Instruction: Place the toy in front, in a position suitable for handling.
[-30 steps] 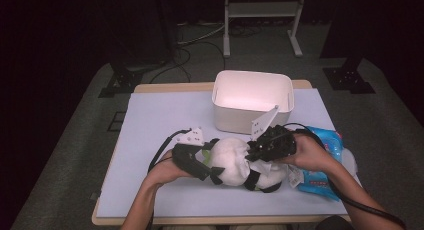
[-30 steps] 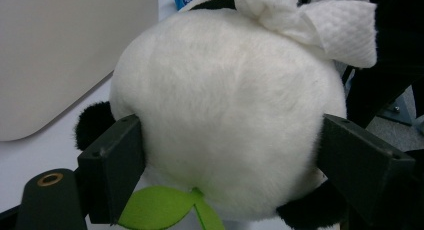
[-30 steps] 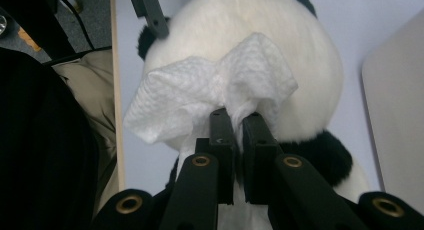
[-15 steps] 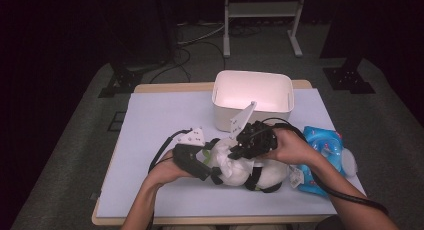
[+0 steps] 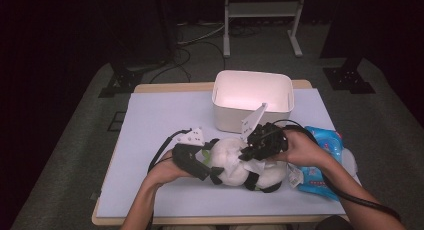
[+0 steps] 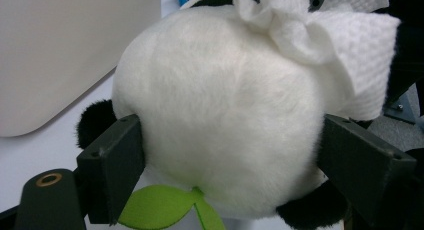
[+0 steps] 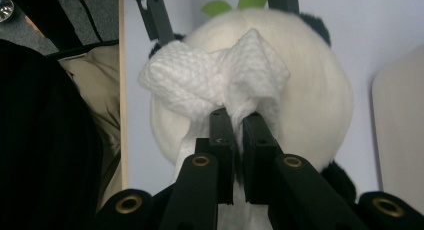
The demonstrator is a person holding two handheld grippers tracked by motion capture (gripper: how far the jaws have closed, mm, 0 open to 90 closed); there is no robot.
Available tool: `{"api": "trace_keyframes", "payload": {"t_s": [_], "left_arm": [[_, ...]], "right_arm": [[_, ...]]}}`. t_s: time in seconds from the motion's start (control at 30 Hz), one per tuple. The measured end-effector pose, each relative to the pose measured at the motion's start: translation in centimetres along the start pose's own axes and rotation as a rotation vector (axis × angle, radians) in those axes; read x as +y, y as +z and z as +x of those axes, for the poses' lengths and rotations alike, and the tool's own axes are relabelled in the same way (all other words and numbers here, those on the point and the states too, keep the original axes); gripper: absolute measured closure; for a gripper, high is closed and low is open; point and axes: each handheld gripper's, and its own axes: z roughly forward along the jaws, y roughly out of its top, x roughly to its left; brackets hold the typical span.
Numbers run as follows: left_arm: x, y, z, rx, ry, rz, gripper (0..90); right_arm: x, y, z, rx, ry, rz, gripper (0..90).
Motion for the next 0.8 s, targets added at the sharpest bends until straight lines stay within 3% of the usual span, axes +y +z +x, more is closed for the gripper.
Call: {"api": "trace_keyframes", "payload": {"t_s": [0.3, 0.8], "left_arm": [[-0.4, 0.0, 0.3, 0.000, -0.017, 0.005, 14.2], [-1.4, 0.0, 1.0, -0.008, -0.040, 0.037, 12.6]], "right_arm": [[-3.3, -0.6, 0.1, -0.009, 0.056, 0.029, 84.5], [-8.0, -2.5, -0.9, -0.032, 0.161, -0.020, 84.5]]}}
